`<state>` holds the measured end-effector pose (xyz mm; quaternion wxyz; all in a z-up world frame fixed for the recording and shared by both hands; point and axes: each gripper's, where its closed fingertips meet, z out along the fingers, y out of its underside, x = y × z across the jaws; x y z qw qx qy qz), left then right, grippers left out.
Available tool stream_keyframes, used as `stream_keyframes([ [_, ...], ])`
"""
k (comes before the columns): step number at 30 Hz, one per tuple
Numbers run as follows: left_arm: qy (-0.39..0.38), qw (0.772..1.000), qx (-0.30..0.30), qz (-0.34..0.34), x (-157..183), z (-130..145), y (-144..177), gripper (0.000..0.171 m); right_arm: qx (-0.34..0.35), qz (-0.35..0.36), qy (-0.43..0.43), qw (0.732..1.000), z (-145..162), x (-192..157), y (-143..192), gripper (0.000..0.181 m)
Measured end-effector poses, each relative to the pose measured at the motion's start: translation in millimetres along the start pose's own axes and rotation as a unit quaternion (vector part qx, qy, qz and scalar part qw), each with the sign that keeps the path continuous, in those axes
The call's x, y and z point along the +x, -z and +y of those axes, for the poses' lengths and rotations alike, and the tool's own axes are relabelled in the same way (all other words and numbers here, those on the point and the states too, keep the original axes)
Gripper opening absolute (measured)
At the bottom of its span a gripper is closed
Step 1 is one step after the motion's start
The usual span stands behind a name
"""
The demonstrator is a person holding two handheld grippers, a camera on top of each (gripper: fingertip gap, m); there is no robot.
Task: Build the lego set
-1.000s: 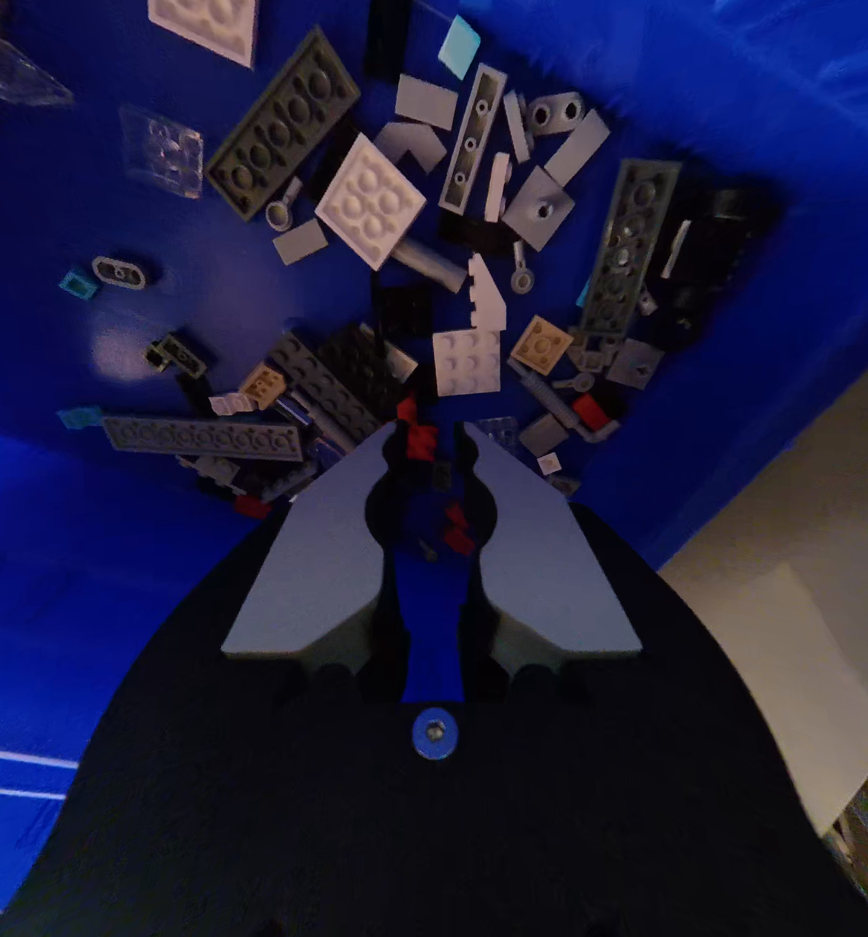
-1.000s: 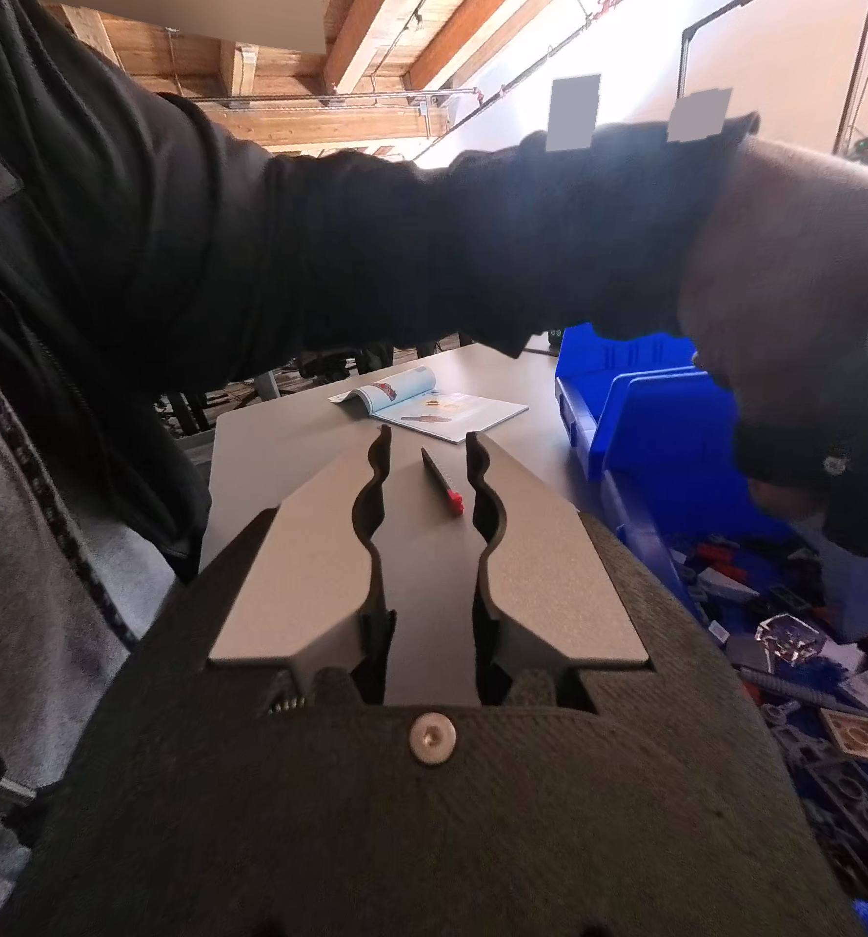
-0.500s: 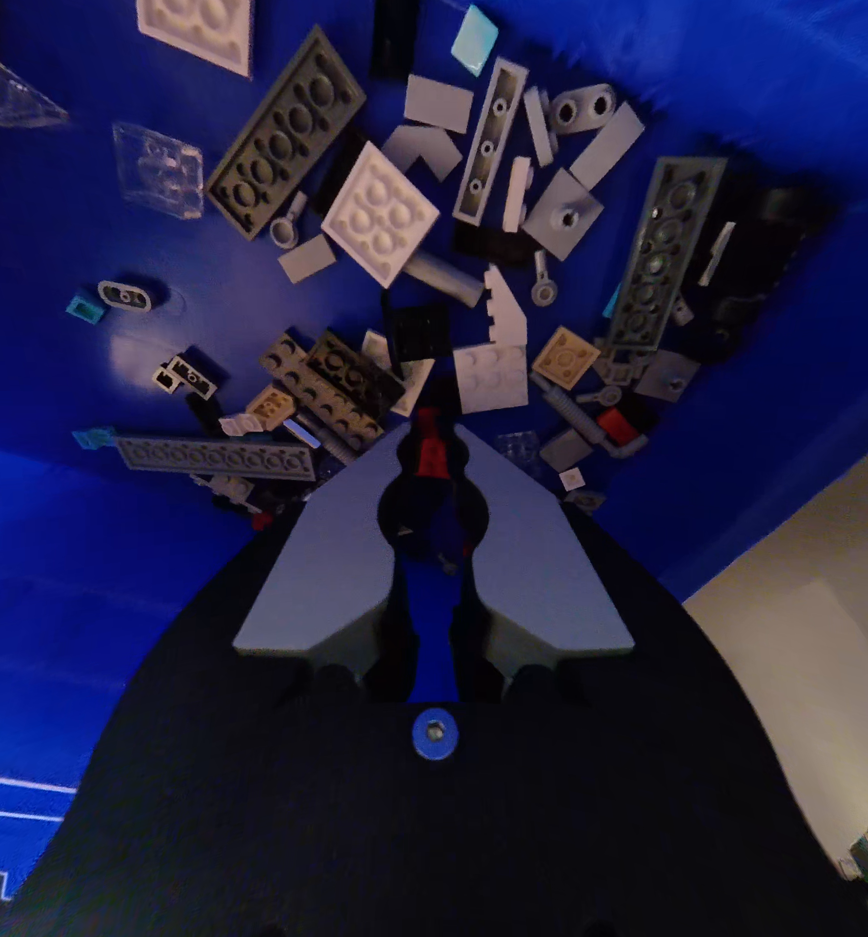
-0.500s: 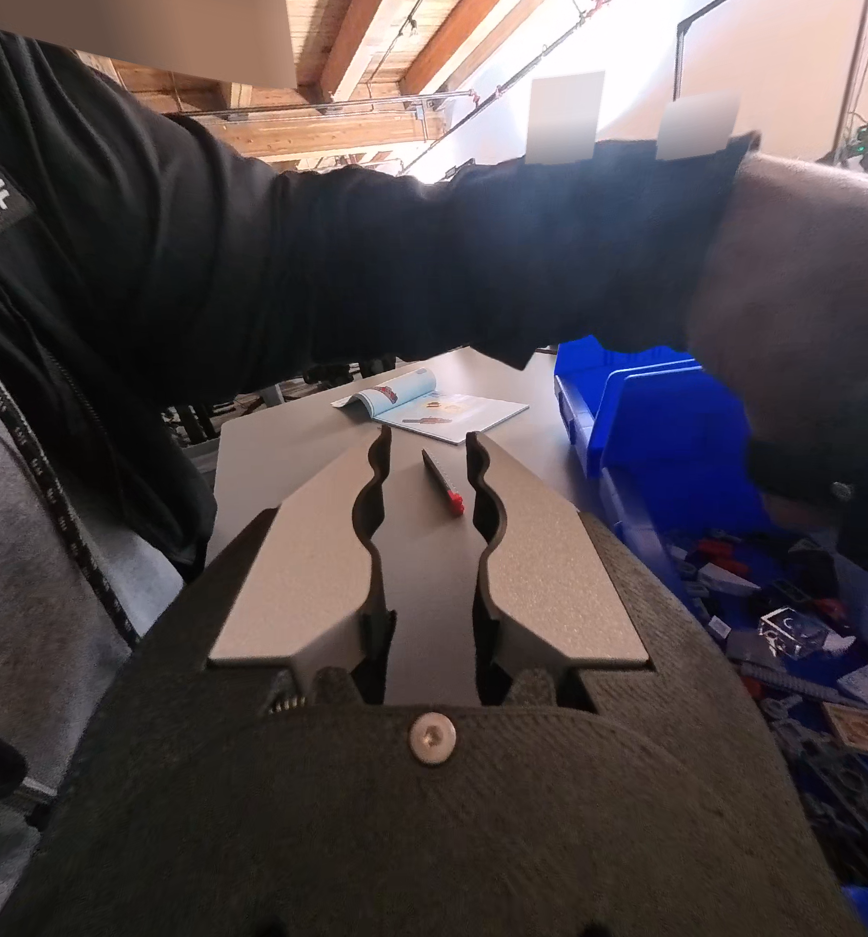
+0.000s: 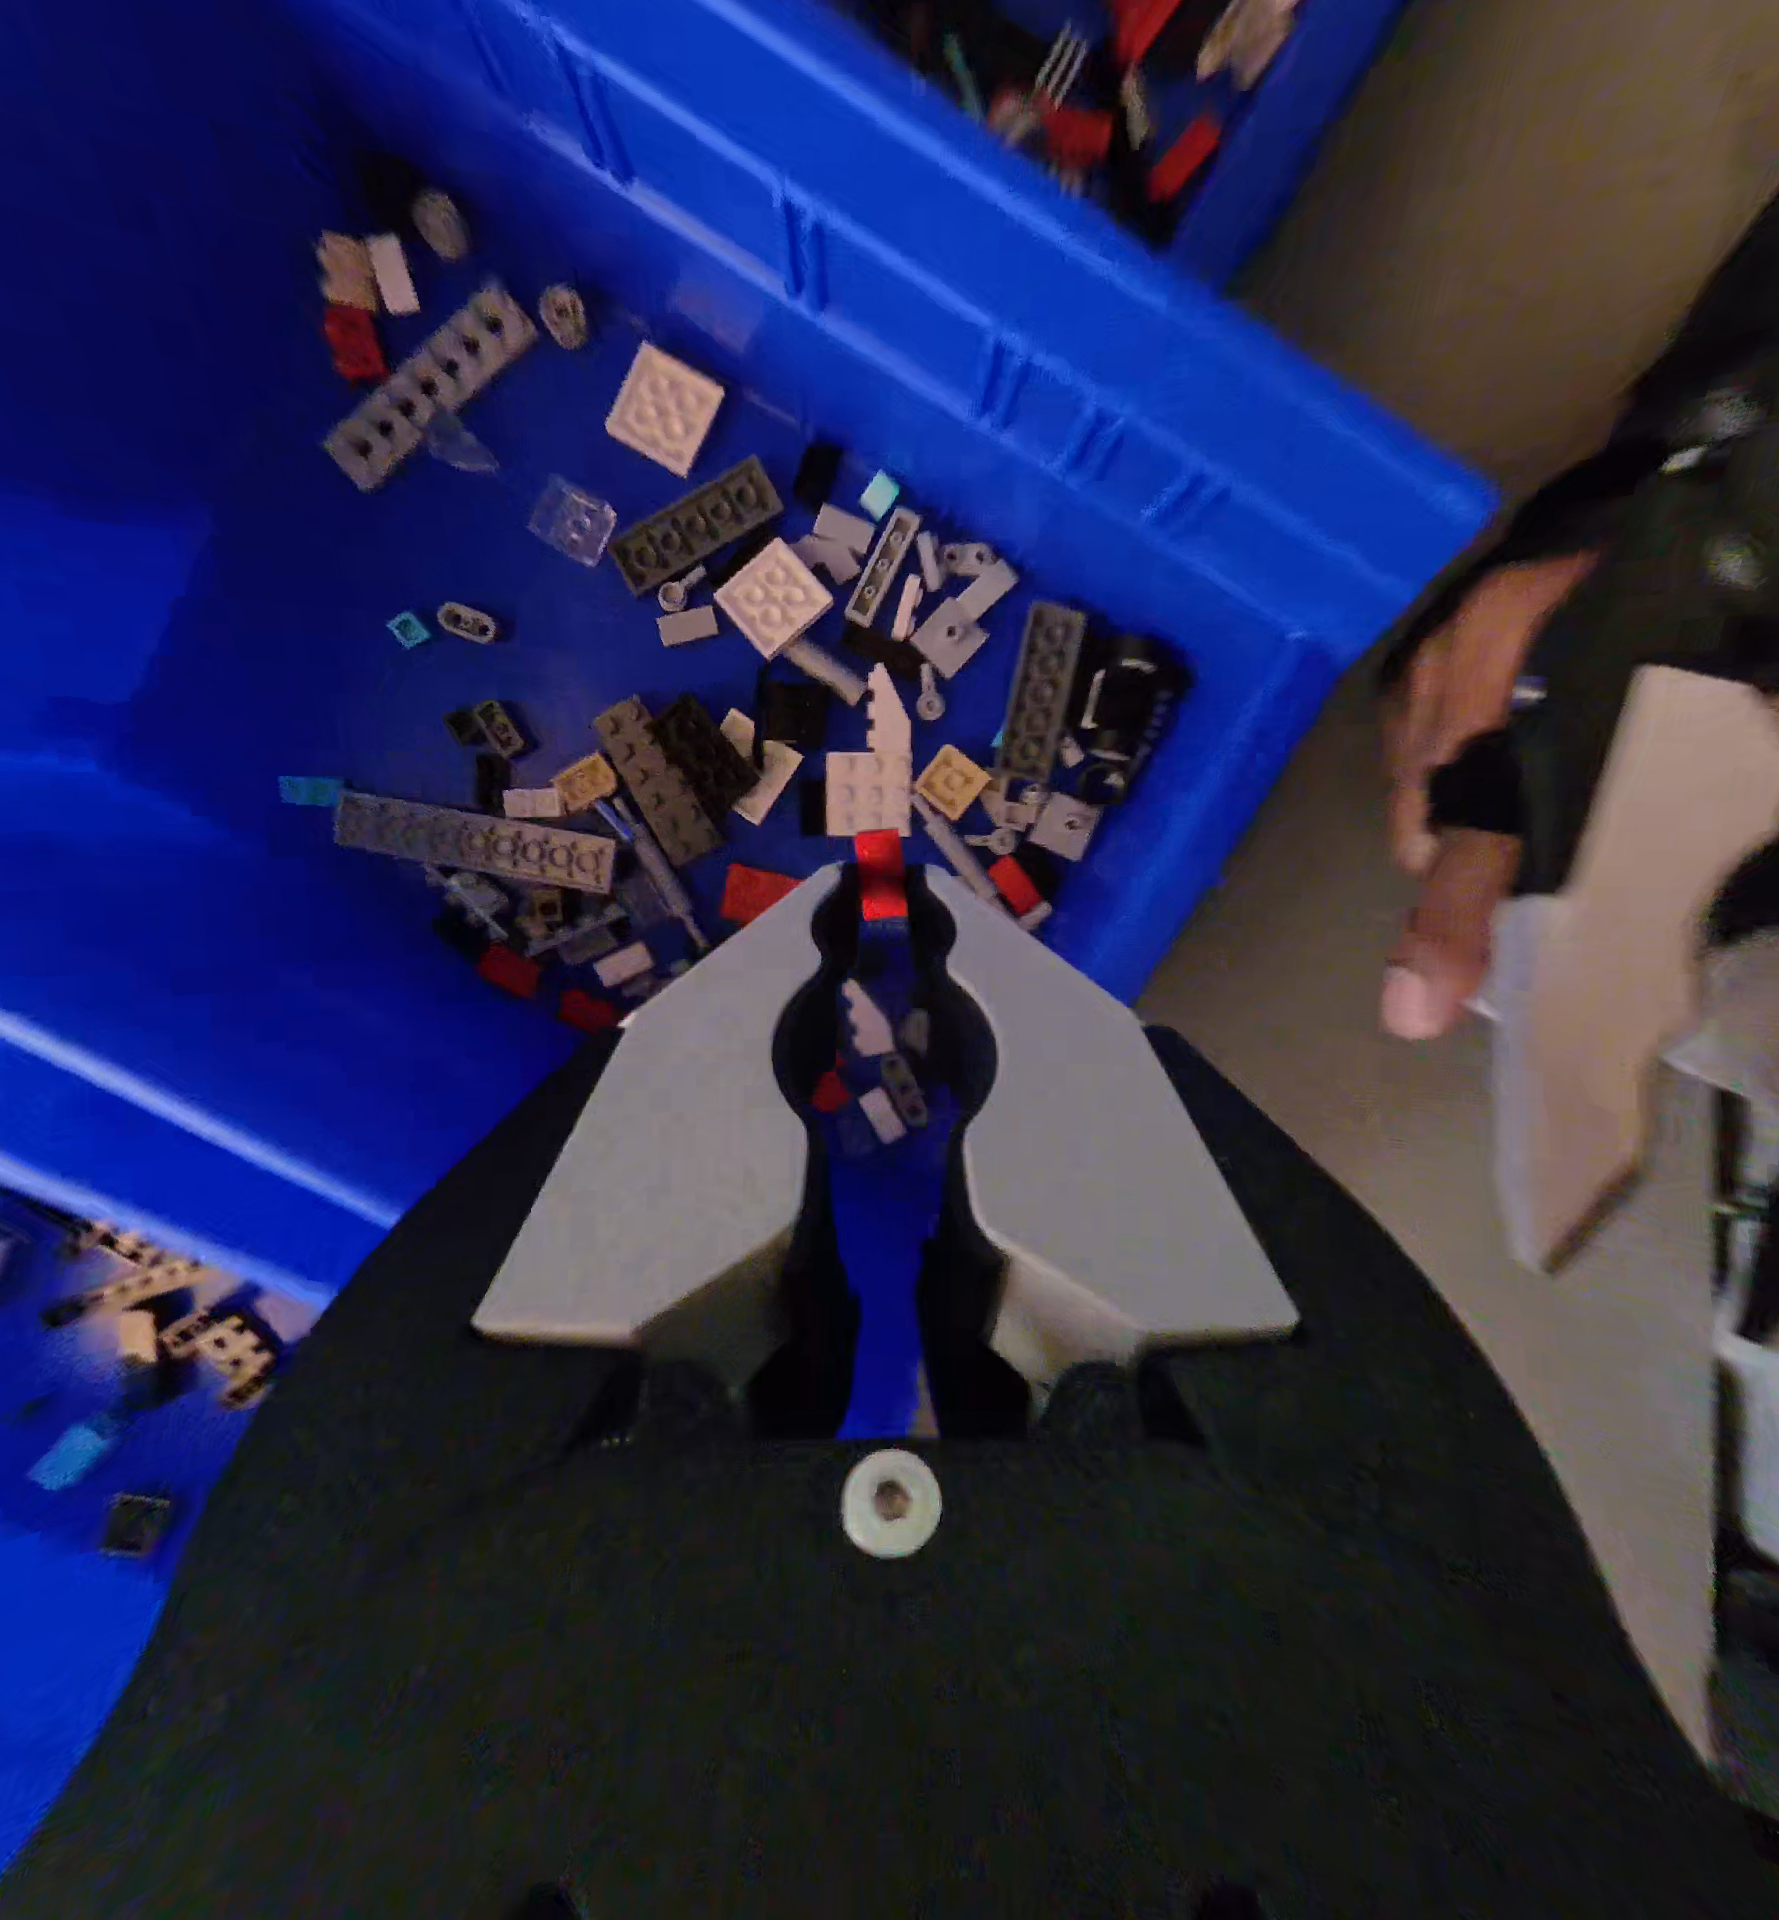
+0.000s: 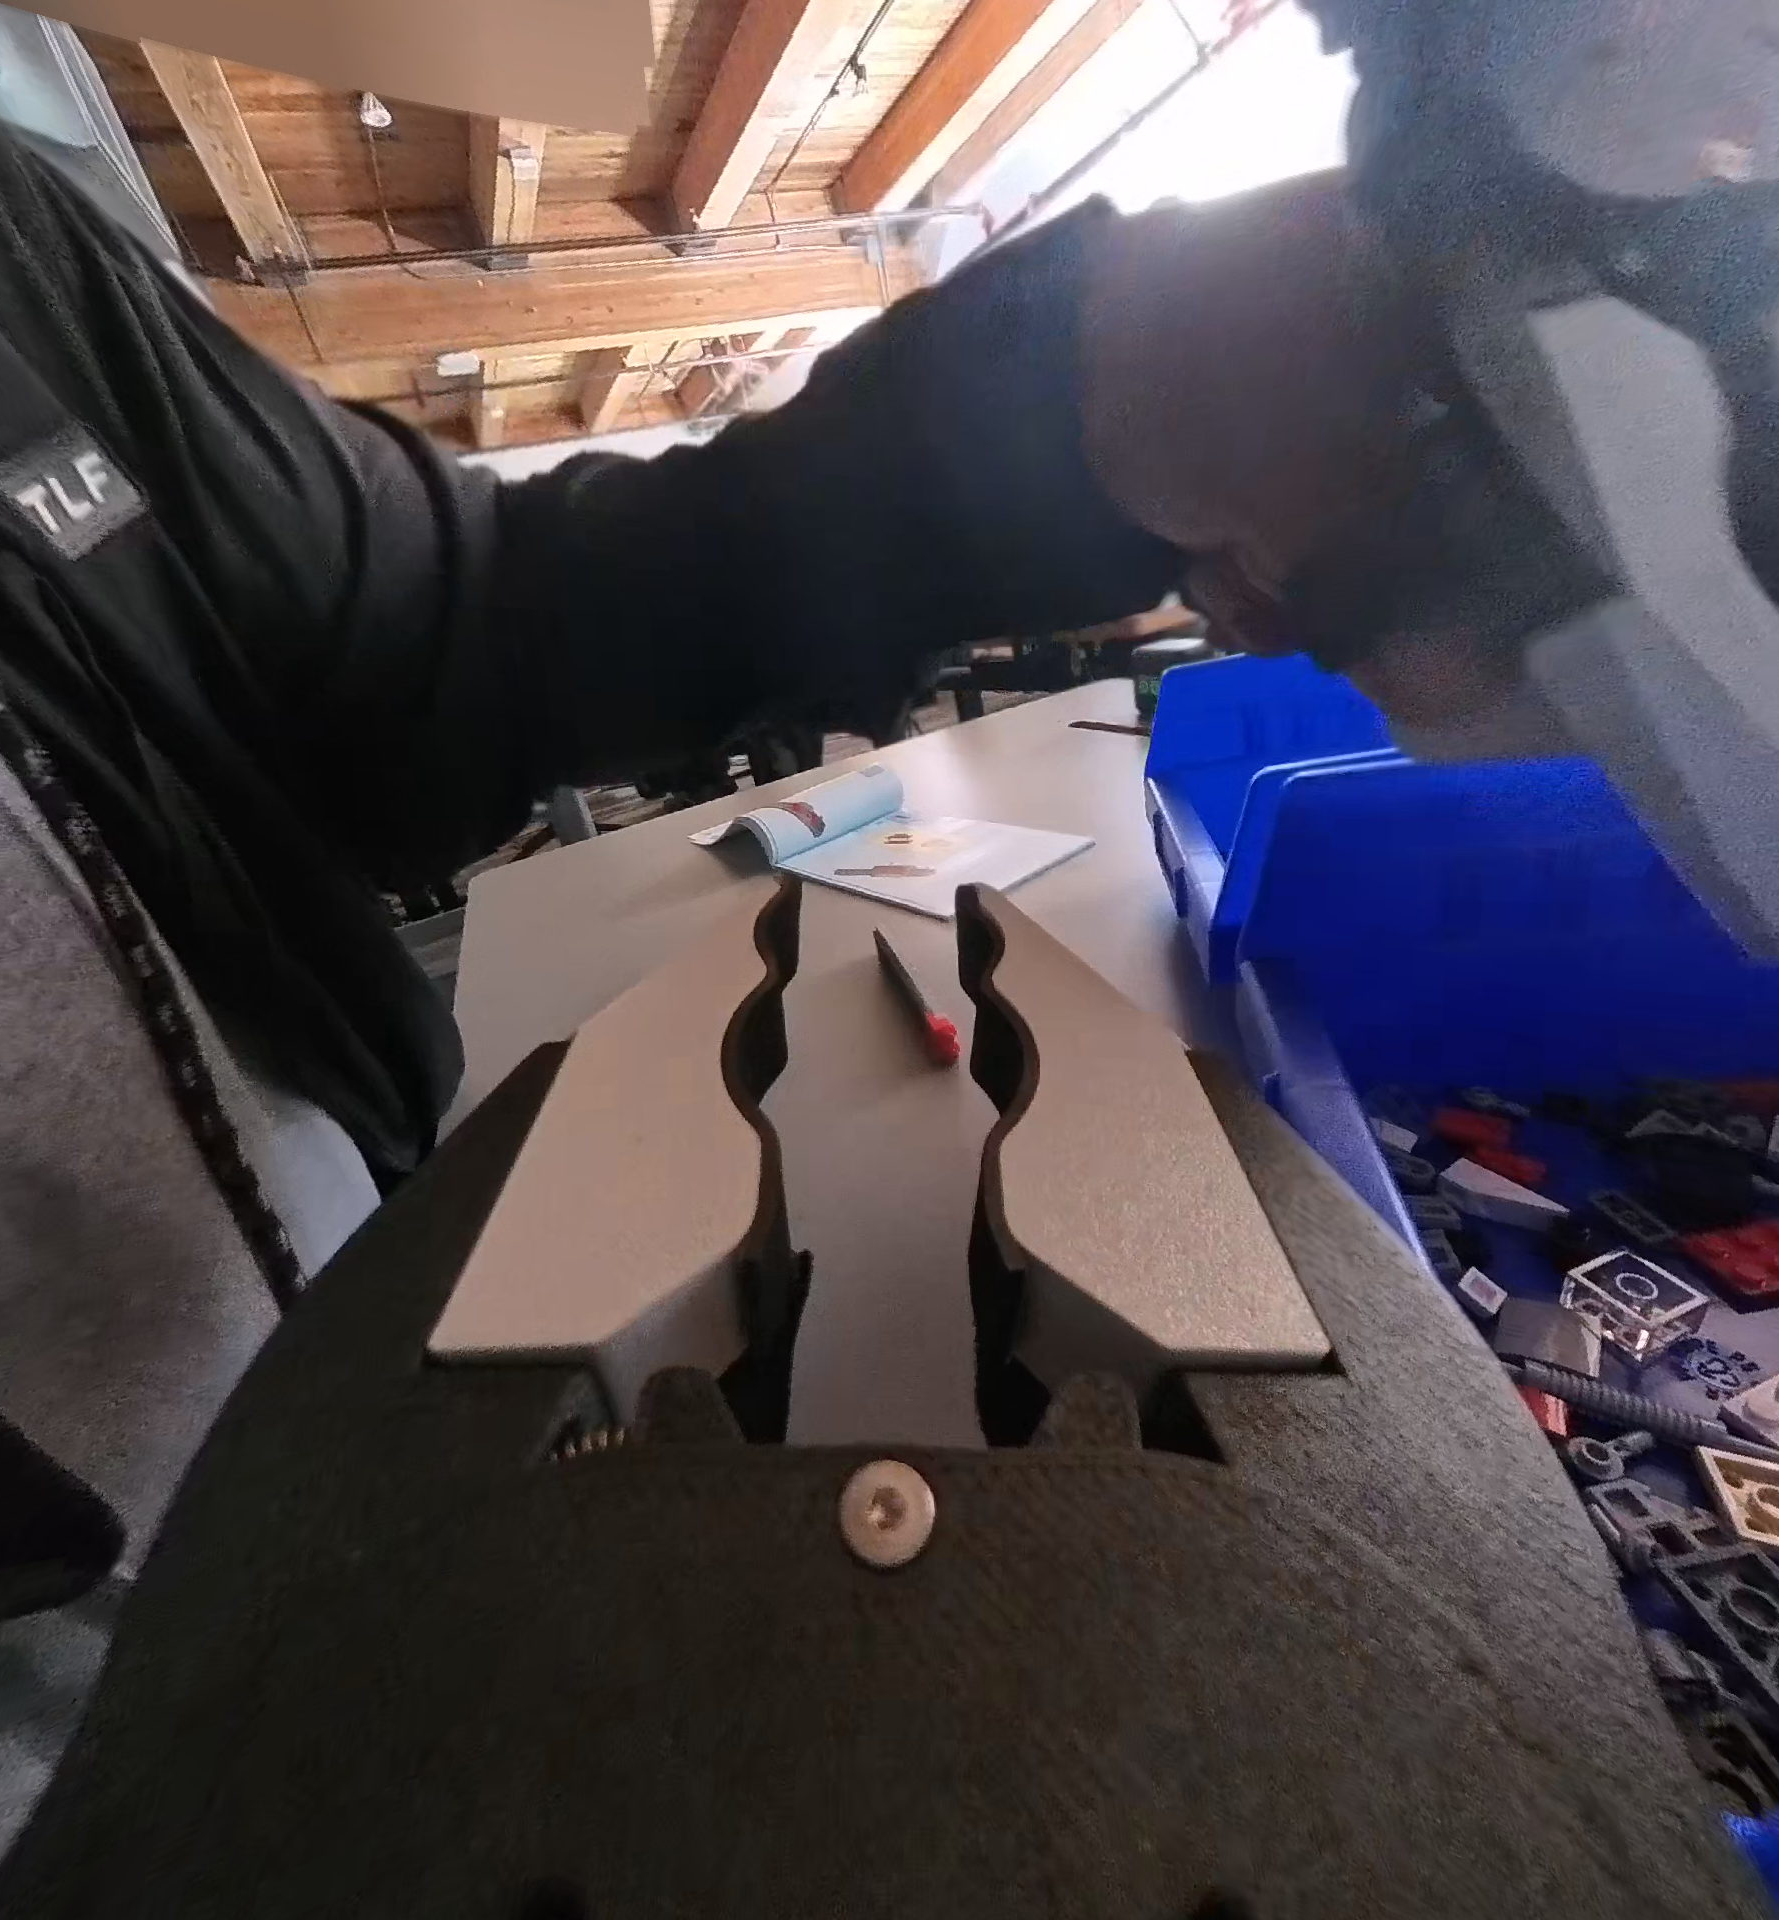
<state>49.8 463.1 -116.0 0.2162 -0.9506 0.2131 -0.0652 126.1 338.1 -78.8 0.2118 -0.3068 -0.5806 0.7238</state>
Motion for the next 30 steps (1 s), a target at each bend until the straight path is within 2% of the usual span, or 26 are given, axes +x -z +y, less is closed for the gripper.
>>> stream_keyframes([
  [3, 0.037, 0.997, 0.075, -0.001, 13.4, 7.6, 33.1, 0.007, 0.01, -0.007, 0.001, 1.0, -3.3, -3.0, 4.0, 0.033],
  [6, 0.085, 0.989, 0.121, -0.02, 20.9, 36.3, 60.6, 0.008, 0.024, -0.027, -0.01, 0.999, -8.5, -12.3, 16.5, 0.033],
  [9, 0.145, 0.978, 0.137, -0.055, 24.4, 87.1, 80.6, 0.008, 0.017, -0.037, -0.004, 0.999, -16.7, -23.5, 39.6, 0.033],
  [11, 0.193, 0.968, 0.141, -0.071, 30.4, 126.8, 89.5, 0.008, -0.013, -0.018, 0.017, 1.0, -29.2, -20.3, 61.1, 0.033],
  [14, 0.257, 0.953, 0.131, -0.093, 42.4, 187.4, 95.0, 0.008, -0.105, 0.08, 0.077, 0.988, -60.9, 22.7, 105.3, 0.032],
  [16, 0.291, 0.943, 0.119, -0.107, 50.4, 222.3, 95.1, 0.008, -0.187, 0.159, 0.117, 0.962, -81.6, 68.3, 137.6, 0.031],
  [18, 0.315, 0.936, 0.105, -0.117, 58.6, 249.9, 92.4, 0.008, -0.285, 0.204, 0.13, 0.927, -82.5, 114.5, 161.9, 0.033],
  [20, 0.33, 0.931, 0.102, -0.118, 67.2, 266.9, 88.2, 0.008, -0.389, 0.206, 0.116, 0.89, -60.3, 150.4, 175.1, 0.035],
  [23, 0.341, 0.928, 0.098, -0.116, 78.0, 283.0, 81.3, 0.008, -0.526, 0.185, 0.098, 0.824, -10.6, 186.3, 186.8, 0.036],
  [26, 0.35, 0.925, 0.097, -0.115, 86.7, 295.2, 76.5, 0.008, -0.601, 0.165, 0.112, 0.774, 25.5, 204.4, 189.0, 0.037],
  [30, 0.36, 0.921, 0.099, -0.112, 93.9, 309.9, 72.8, 0.008, -0.635, 0.15, 0.109, 0.75, 51.9, 212.9, 188.4, 0.036],
])
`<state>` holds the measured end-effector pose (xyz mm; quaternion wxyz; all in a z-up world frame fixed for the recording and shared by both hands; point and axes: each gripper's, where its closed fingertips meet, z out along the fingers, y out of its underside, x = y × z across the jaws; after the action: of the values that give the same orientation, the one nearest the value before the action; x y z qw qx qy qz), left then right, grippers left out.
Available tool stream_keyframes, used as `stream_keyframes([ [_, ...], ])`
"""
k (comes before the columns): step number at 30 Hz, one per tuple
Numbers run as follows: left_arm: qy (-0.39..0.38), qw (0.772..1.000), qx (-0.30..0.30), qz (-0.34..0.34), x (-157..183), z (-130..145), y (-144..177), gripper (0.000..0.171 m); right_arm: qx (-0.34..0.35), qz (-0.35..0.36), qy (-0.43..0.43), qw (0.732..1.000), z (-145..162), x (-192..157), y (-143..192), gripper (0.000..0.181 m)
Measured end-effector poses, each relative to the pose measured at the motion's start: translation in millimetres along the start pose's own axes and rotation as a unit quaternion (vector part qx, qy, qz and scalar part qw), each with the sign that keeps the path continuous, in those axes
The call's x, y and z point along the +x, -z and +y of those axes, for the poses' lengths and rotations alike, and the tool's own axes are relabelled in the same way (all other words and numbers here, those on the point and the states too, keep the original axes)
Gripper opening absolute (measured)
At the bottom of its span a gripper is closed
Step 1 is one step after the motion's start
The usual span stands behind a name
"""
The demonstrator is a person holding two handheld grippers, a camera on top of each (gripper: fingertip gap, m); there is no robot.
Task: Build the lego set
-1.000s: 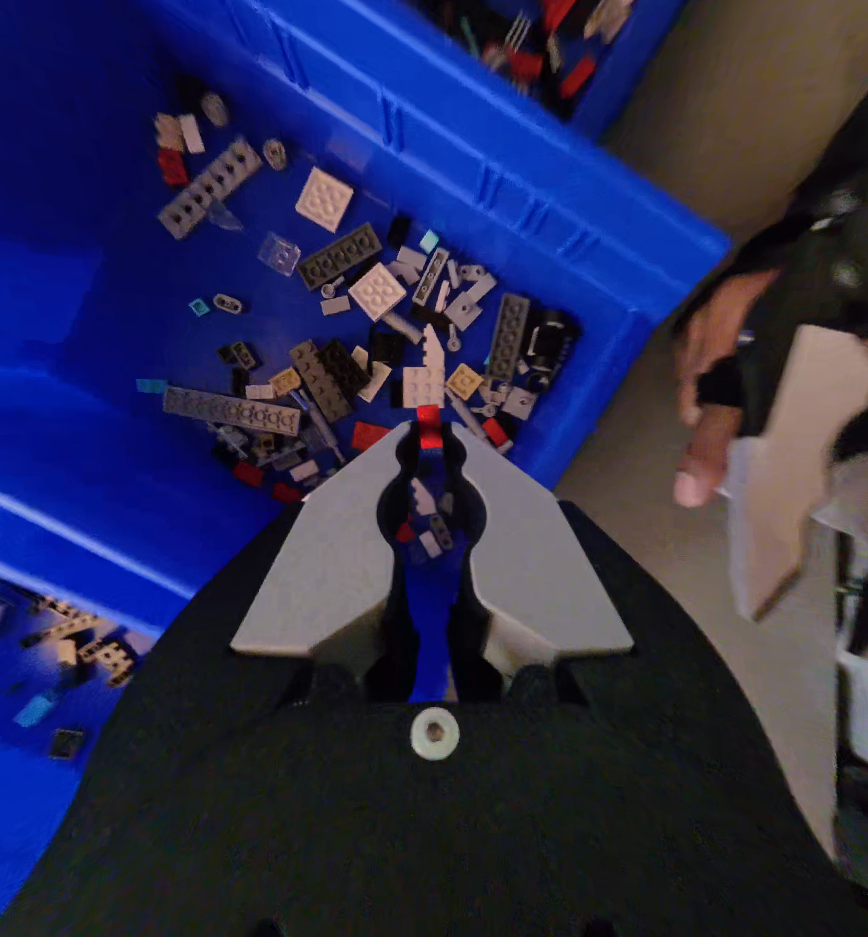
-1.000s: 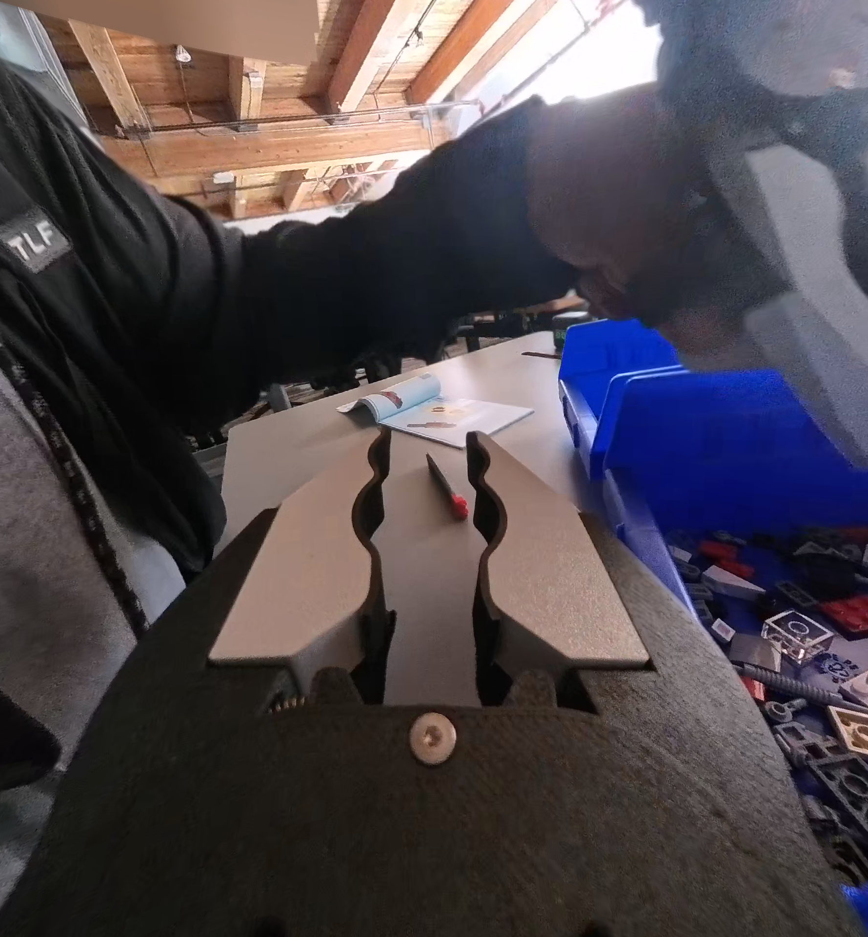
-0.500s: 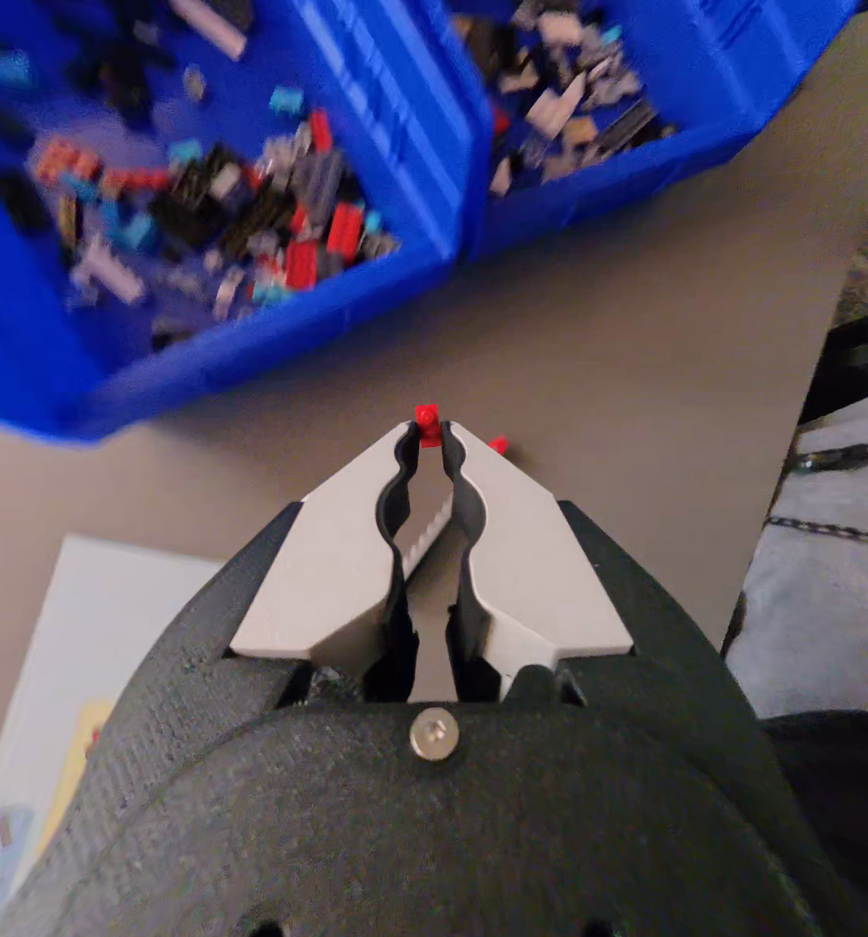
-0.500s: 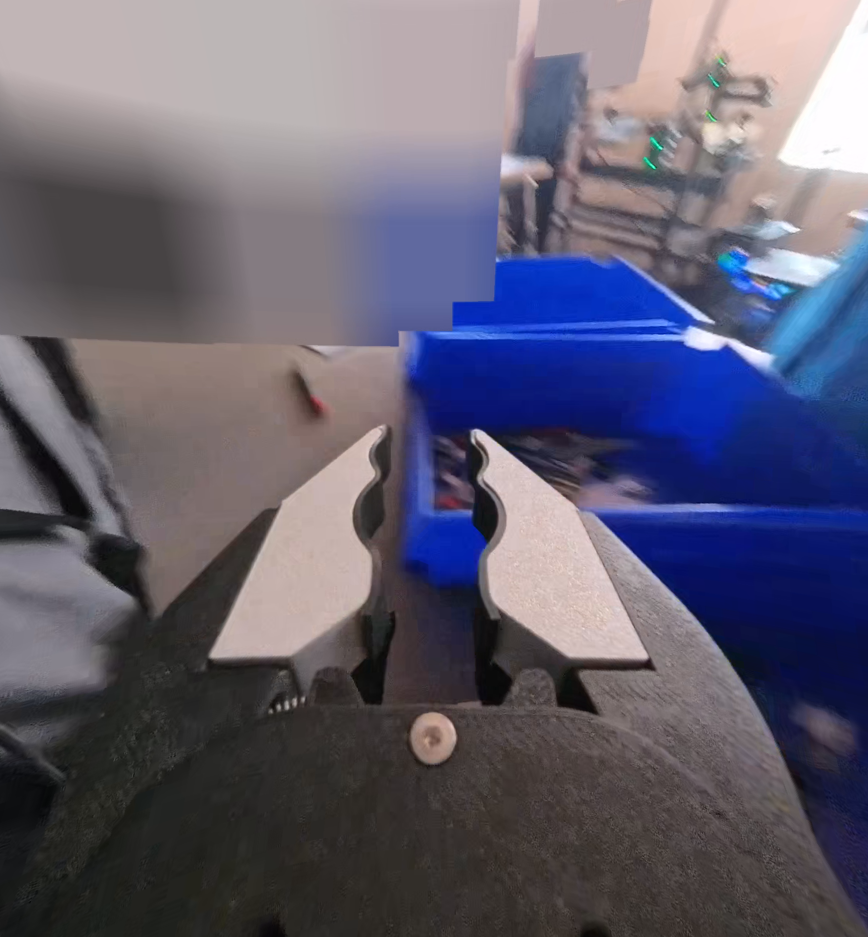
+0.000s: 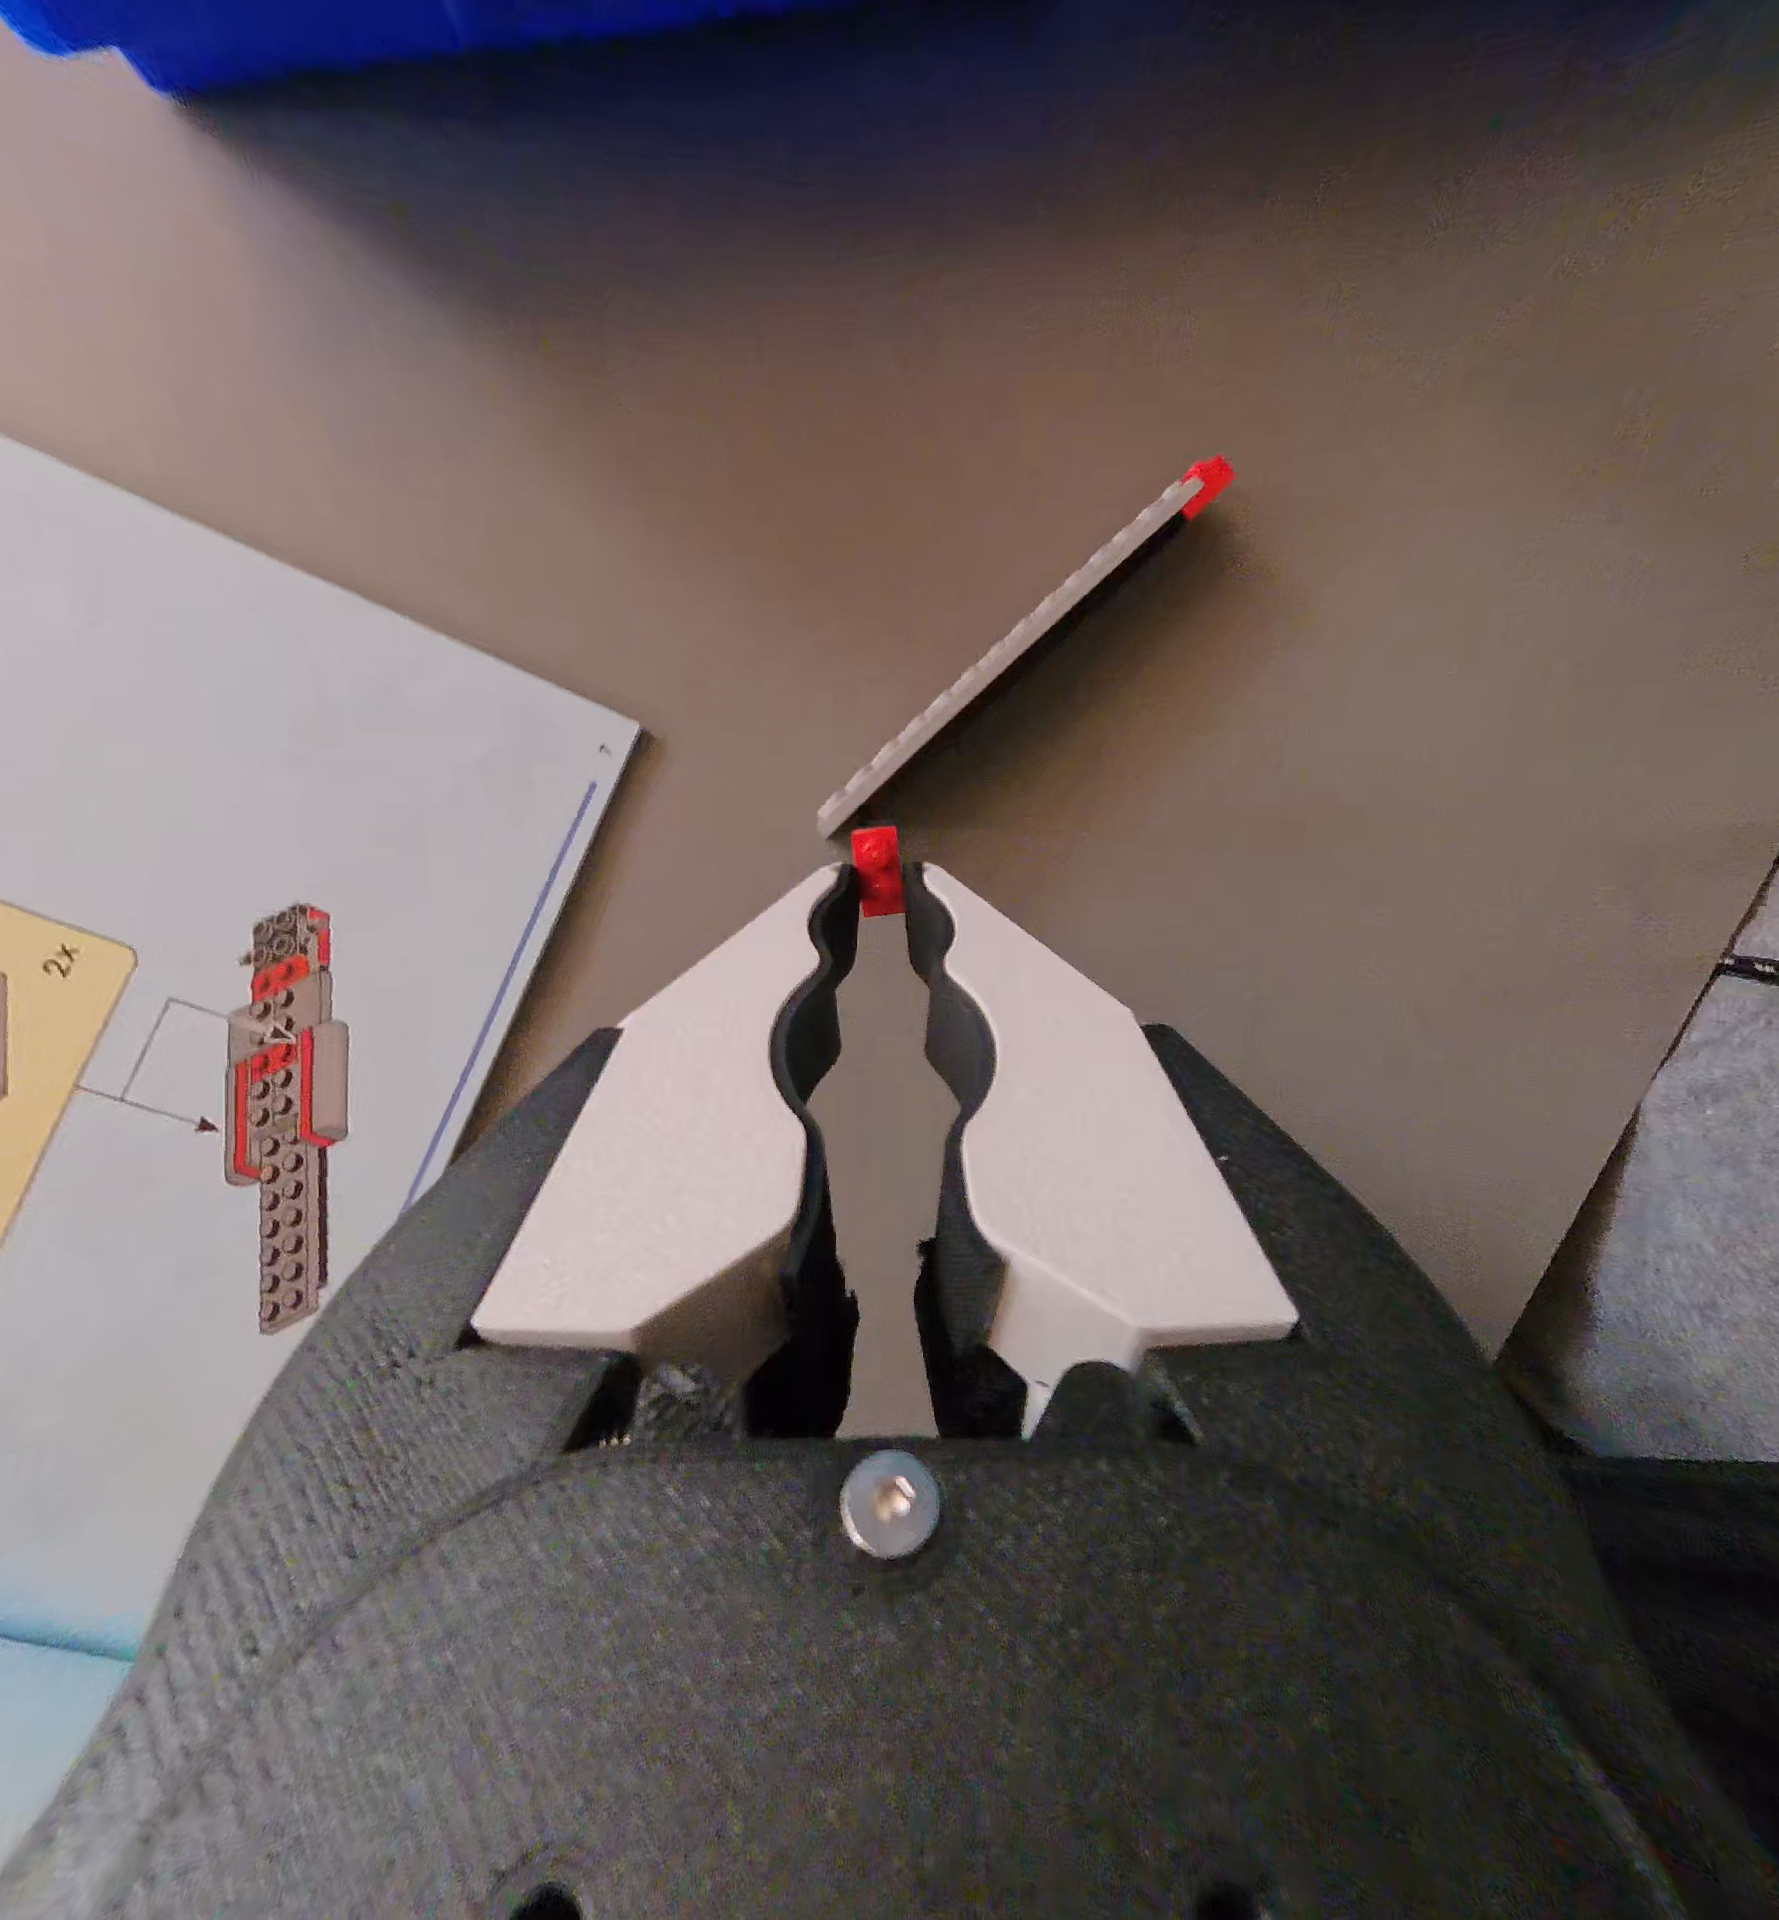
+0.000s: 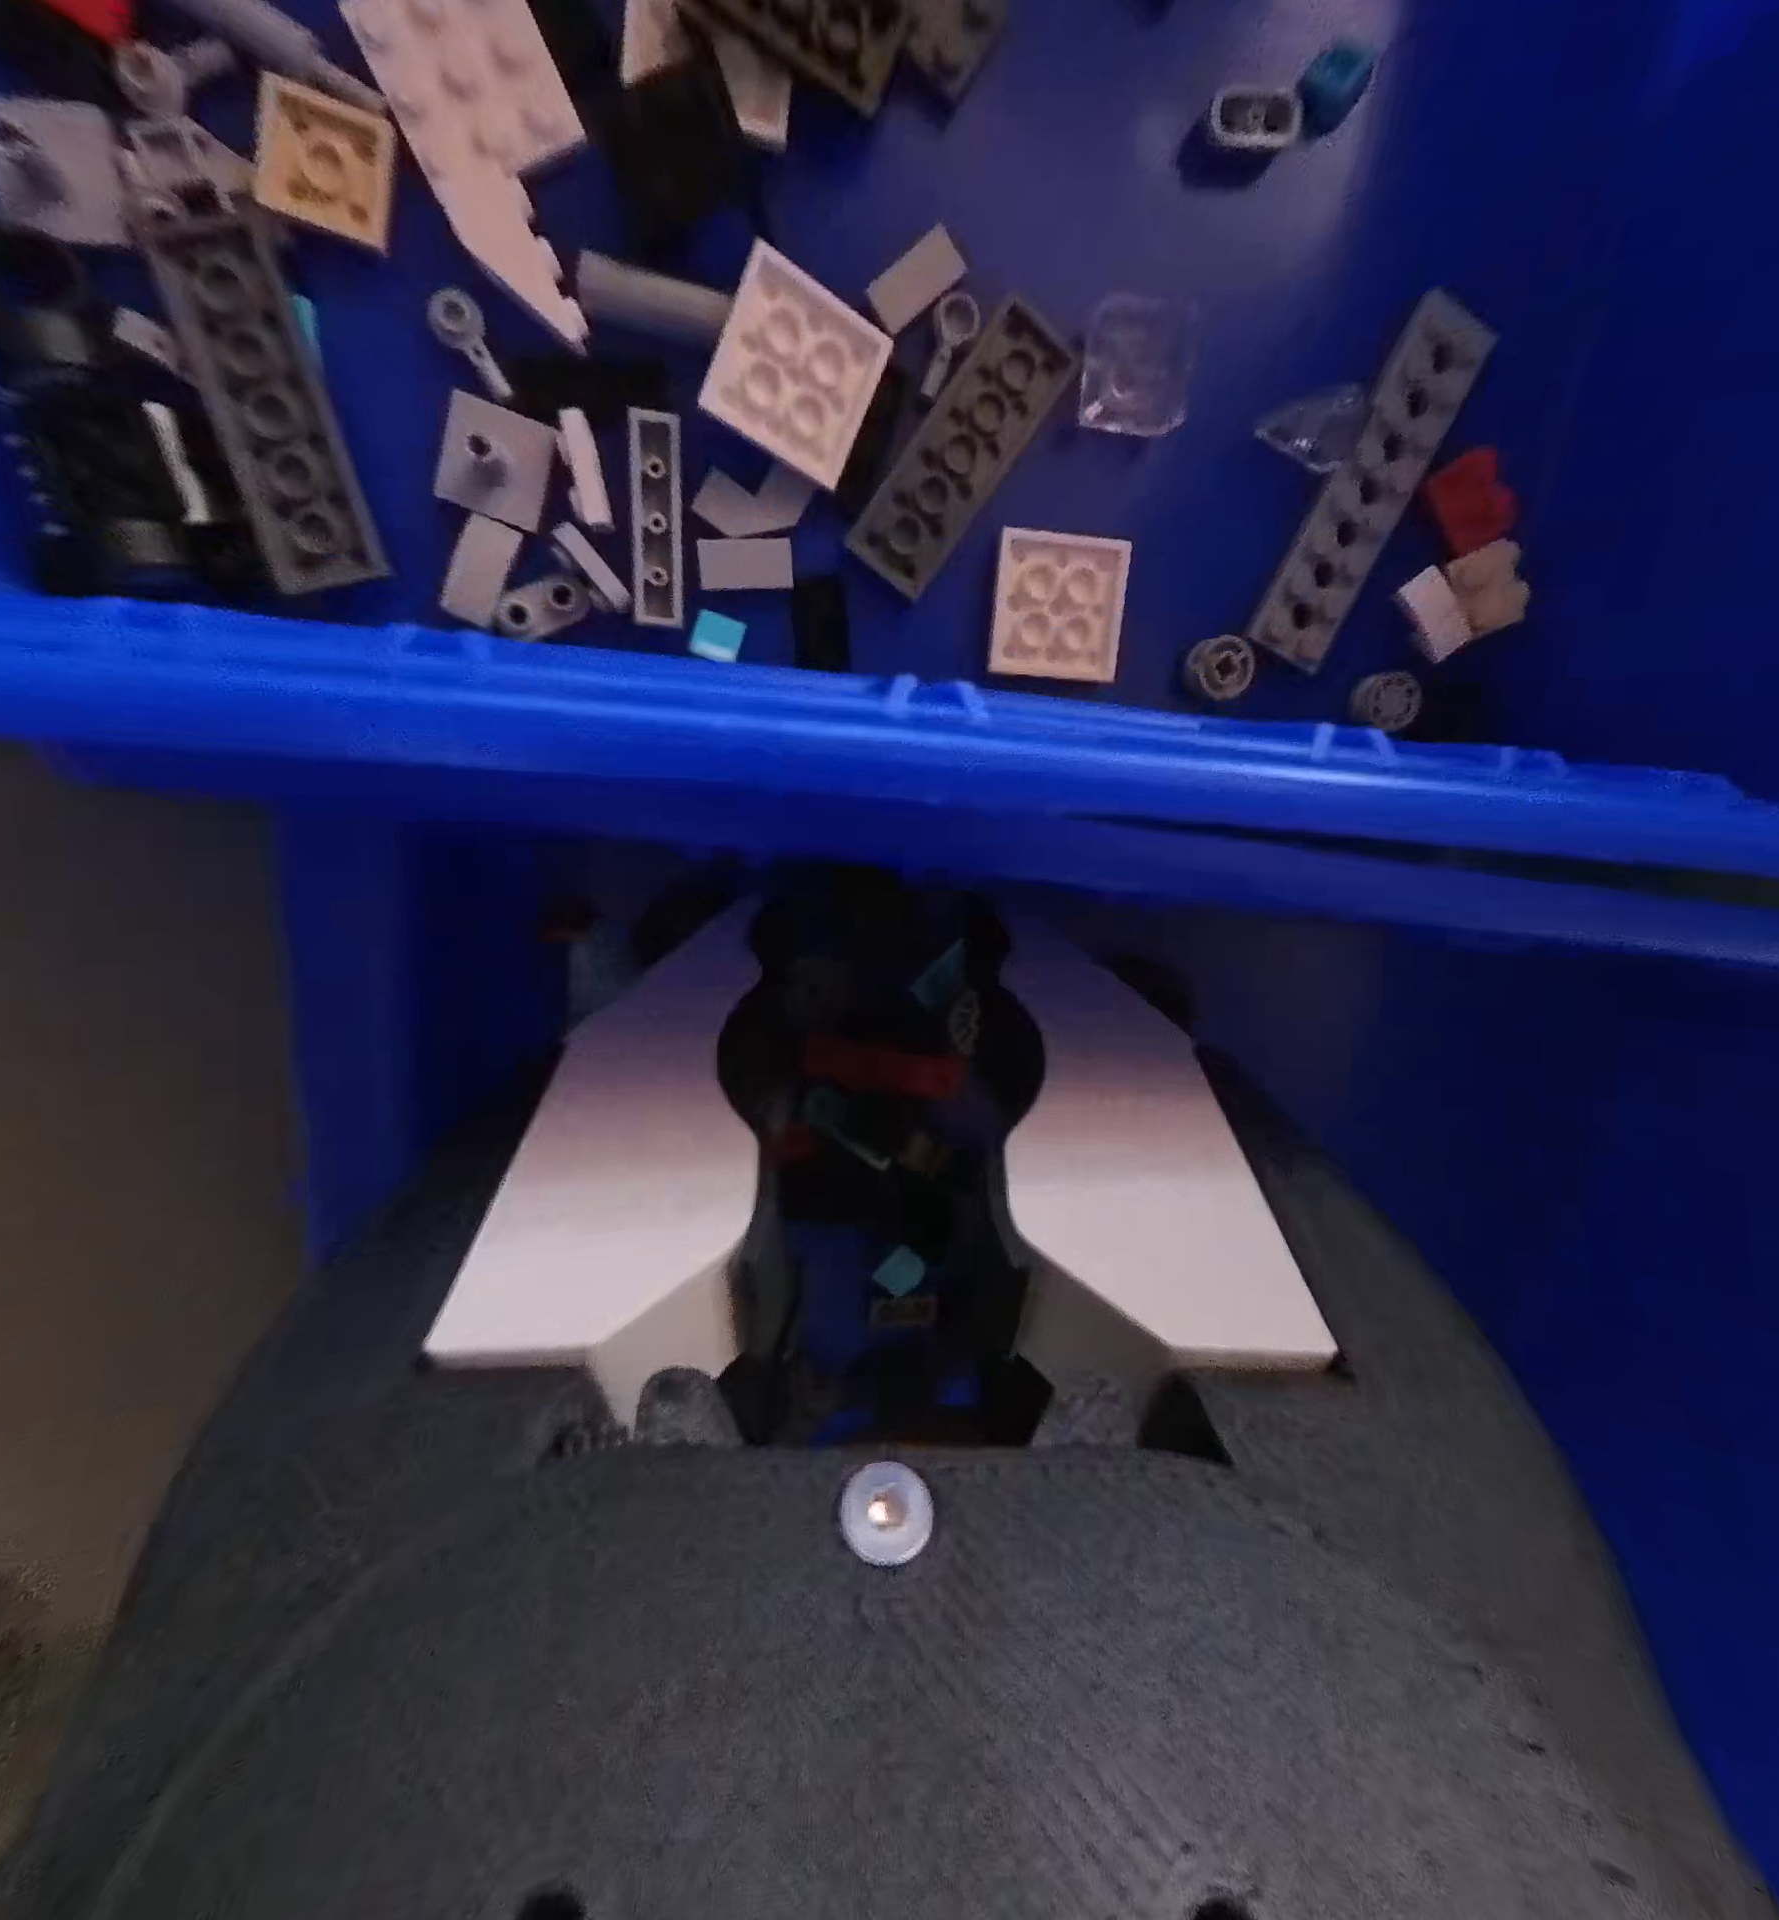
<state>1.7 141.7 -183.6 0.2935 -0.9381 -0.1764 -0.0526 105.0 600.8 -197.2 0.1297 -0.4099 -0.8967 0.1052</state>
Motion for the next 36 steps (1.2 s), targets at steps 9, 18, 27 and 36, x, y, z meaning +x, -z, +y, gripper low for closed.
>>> stream_keyframes([
  [9, 0.007, 1.0, 0.009, 0.016, -9.9, 10.0, -2.5, 0.008, -0.001, -0.029, -0.051, 0.998, 4.4, -1.8, -6.7, 0.022],
  [18, 0.003, 1.0, 0.018, 0.02, -17.7, 16.3, 0.0, 0.008, 0.041, -0.002, -0.105, 0.994, -3.7, 1.3, 31.1, 0.019],
  [27, -0.008, 1.0, 0.001, 0.016, -24.1, 37.5, 5.4, 0.008, 0.135, 0.045, -0.074, 0.987, -61.5, -45.8, 144.3, 0.019],
  [36, -0.02, 0.998, 0.048, 0.023, -23.3, 43.6, 8.9, 0.008, 0.287, -0.059, -0.021, 0.956, -194.5, -152.7, 142.6, 0.018],
])
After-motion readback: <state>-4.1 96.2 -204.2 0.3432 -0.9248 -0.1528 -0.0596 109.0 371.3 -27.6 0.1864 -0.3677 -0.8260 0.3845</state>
